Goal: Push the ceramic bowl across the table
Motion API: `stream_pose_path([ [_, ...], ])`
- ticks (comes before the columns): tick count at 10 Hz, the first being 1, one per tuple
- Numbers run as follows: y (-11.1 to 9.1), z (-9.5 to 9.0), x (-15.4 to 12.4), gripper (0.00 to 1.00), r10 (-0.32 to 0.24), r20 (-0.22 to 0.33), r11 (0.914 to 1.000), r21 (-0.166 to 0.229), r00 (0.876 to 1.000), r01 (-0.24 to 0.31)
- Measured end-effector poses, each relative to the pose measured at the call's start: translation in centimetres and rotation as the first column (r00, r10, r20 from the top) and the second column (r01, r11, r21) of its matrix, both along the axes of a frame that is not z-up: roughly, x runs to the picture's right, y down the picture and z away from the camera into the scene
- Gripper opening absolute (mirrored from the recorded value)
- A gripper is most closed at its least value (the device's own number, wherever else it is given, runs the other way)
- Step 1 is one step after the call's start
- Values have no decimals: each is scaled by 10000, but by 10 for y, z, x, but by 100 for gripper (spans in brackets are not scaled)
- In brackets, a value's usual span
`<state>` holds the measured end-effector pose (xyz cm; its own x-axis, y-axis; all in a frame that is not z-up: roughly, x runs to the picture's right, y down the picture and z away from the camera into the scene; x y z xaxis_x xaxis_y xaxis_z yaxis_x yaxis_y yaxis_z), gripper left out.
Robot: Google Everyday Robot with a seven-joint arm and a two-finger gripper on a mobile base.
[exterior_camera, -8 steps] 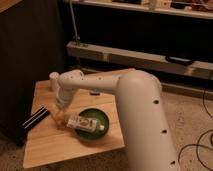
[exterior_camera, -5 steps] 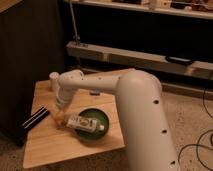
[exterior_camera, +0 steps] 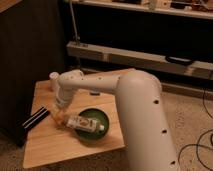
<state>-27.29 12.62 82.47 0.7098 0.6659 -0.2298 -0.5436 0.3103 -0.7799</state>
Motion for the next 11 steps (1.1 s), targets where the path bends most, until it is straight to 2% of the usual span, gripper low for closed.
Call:
stream_pose_path([
  [11, -3, 0, 3, 53, 42, -9, 10000, 27, 10000, -42],
])
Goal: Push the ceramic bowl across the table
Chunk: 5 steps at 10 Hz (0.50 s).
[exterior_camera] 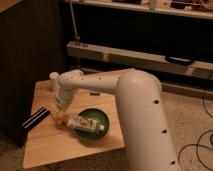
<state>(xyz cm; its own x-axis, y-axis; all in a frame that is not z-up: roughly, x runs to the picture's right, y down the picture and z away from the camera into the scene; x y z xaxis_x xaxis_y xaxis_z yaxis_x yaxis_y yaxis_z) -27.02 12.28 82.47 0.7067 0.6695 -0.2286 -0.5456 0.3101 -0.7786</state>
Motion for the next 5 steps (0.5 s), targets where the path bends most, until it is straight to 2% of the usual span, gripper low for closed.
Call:
stream_pose_path([
  [1, -7, -1, 6, 53, 145, -95, 9999, 74, 9998, -144],
  [3, -29, 3, 39, 53, 600, -590, 9980, 249, 9965, -586],
  [5, -54, 13, 94, 53, 1188, -1309, 9926, 393, 9843, -1146],
])
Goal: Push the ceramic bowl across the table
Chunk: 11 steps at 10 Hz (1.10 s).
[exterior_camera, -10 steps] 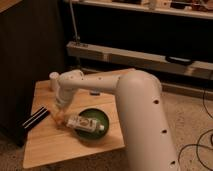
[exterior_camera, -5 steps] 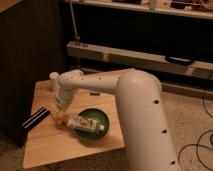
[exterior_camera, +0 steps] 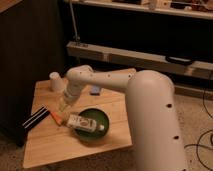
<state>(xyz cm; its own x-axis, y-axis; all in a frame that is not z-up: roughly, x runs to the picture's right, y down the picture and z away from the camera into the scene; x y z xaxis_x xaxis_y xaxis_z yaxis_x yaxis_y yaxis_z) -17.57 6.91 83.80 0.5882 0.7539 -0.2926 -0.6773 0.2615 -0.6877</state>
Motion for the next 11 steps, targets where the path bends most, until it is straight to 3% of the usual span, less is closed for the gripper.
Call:
stream_pose_path([
  [3, -15, 2, 94, 48, 909, -1124, 9959, 67, 9895, -907],
  [5, -2, -4, 140, 29, 1379, -1873, 9902, 34, 9726, -1398],
  [7, 25, -15, 185, 8, 1708, -2455, 9845, 34, 9542, -1753],
  [9, 50, -35, 203, 2, 1793, -2984, 9826, 74, 9374, -1856],
  [11, 86, -63, 190, 2, 1948, -3832, 9768, -78, 9029, -2140],
])
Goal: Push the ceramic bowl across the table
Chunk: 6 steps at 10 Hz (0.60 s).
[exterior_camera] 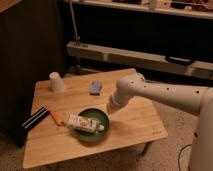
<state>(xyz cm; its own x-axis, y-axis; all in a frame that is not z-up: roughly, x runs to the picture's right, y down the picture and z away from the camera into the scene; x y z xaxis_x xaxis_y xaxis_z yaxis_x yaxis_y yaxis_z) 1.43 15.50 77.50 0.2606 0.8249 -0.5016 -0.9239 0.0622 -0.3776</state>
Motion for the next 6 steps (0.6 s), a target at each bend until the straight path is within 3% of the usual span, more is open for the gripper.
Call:
stream_pose_path([
  [3, 43, -14, -30, 2, 412, -792, 9977, -502, 9960, -453],
  [6, 55, -22, -21, 2, 1463, -1435, 9879, -310, 9788, -1522],
])
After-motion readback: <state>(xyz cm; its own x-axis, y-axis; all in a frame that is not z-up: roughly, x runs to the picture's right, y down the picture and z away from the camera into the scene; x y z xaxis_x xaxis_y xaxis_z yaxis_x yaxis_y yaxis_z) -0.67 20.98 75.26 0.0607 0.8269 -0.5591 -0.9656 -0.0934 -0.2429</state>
